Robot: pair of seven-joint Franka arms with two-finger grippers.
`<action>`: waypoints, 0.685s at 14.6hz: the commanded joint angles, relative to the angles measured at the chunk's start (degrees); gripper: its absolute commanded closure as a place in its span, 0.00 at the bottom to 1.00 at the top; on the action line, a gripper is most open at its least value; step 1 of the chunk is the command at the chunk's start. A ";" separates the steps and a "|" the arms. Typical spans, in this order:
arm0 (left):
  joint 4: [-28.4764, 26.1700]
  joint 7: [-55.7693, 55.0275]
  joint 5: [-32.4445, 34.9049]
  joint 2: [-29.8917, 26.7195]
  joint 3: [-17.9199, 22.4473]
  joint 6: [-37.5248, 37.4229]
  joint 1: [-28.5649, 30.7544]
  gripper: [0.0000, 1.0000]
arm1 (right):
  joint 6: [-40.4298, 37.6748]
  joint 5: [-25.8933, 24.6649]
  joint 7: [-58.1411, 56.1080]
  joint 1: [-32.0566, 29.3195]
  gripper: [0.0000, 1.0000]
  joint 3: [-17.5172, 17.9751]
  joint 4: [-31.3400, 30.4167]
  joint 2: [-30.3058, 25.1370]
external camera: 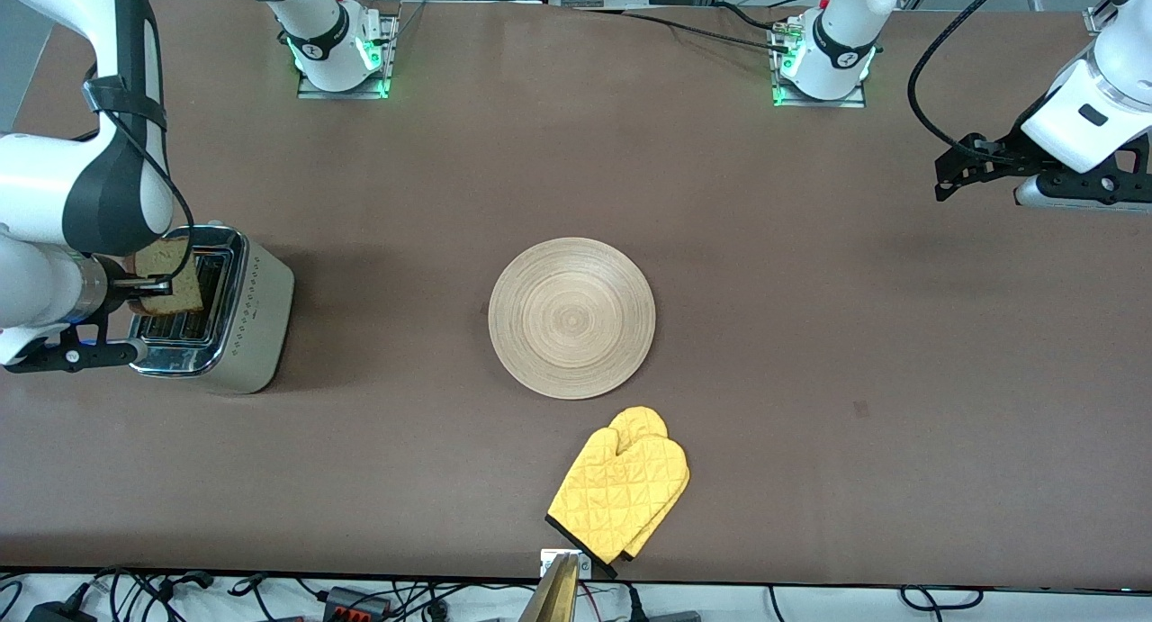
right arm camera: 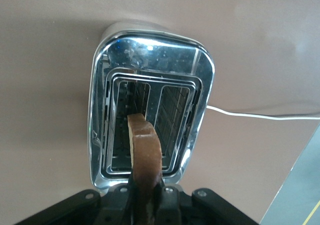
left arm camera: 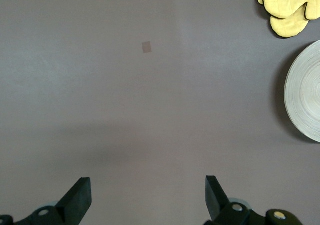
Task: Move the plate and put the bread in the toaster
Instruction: 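Lower the bread into the toaster slot with the right gripper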
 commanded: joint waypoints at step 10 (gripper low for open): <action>0.99 0.37 1.08 0.13 -0.10 -0.95 0.11 0.00 | 5.87 3.33 0.34 -1.38 1.00 0.18 1.71 3.58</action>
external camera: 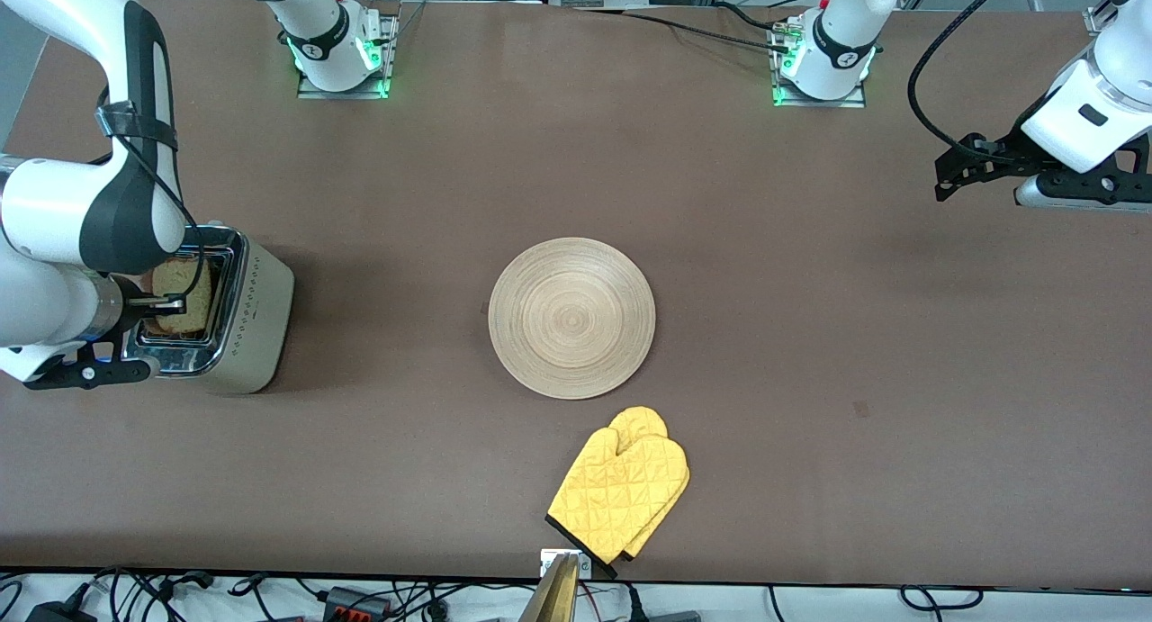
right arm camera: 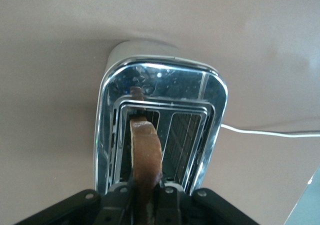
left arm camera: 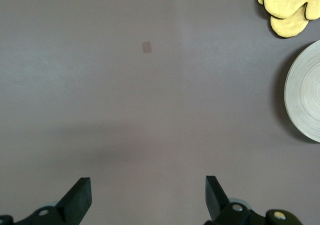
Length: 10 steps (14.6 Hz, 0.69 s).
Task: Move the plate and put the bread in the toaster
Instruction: 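Lower the bread into the toaster slot with the right gripper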
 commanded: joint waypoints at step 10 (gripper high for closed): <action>0.99 0.36 1.08 0.13 -0.10 -1.12 0.11 0.00 | 0.91 3.08 -0.17 -0.36 0.62 0.34 1.70 1.25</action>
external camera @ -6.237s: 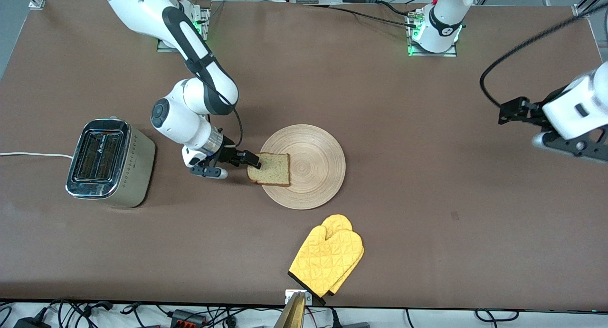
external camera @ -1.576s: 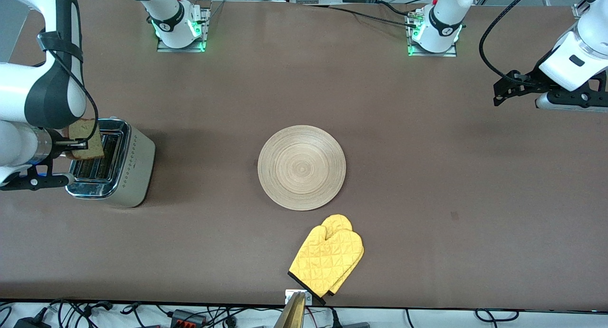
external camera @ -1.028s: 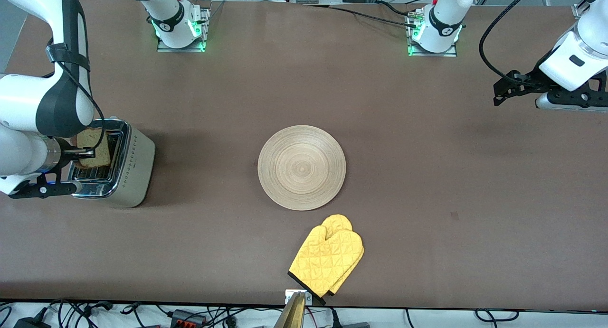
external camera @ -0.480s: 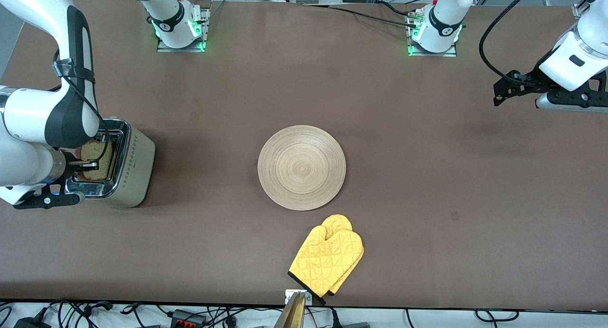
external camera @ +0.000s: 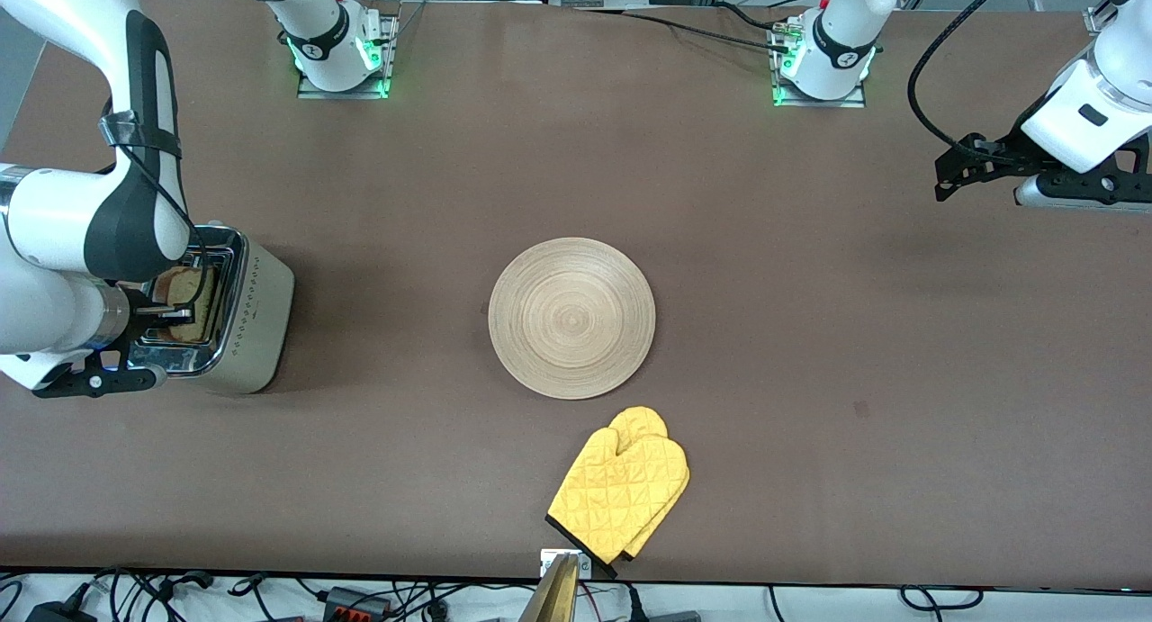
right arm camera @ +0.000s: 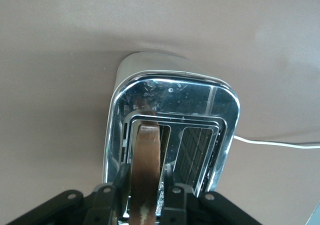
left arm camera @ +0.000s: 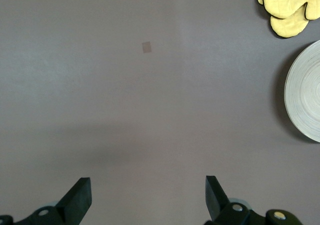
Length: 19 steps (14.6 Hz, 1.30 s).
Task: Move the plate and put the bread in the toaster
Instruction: 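Lower the bread into the toaster slot with the right gripper, then open the right gripper to release the bread in the slot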
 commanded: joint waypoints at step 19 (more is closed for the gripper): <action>0.99 0.63 1.00 0.22 0.51 -2.41 0.55 0.00 | -15.56 18.26 -0.58 -1.59 0.00 0.30 7.68 -8.73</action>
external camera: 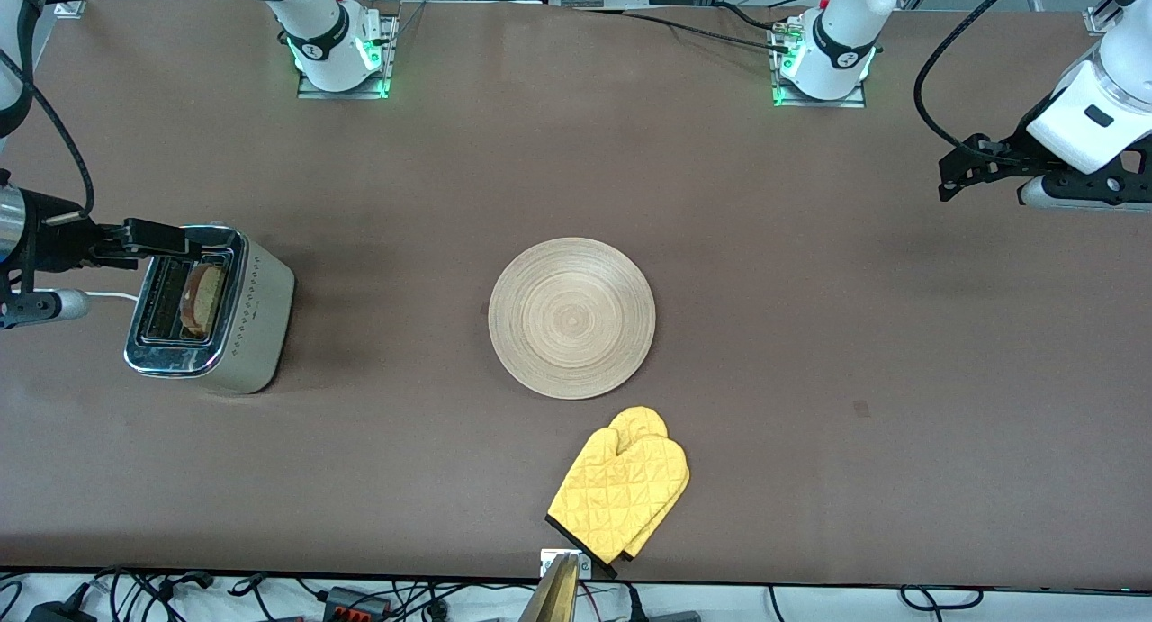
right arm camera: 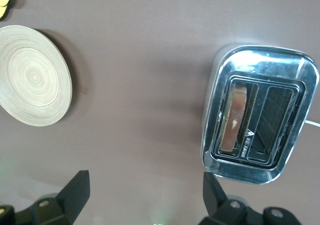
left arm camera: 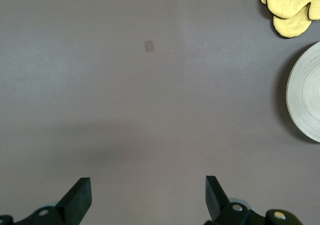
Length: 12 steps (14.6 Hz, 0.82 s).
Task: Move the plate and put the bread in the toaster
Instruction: 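Open the right gripper to release the bread in the slot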
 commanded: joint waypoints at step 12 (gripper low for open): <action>0.99 0.54 0.99 0.21 0.04 -1.97 0.39 0.00 | -1.46 -7.67 0.40 0.51 0.00 -0.14 -2.38 -1.33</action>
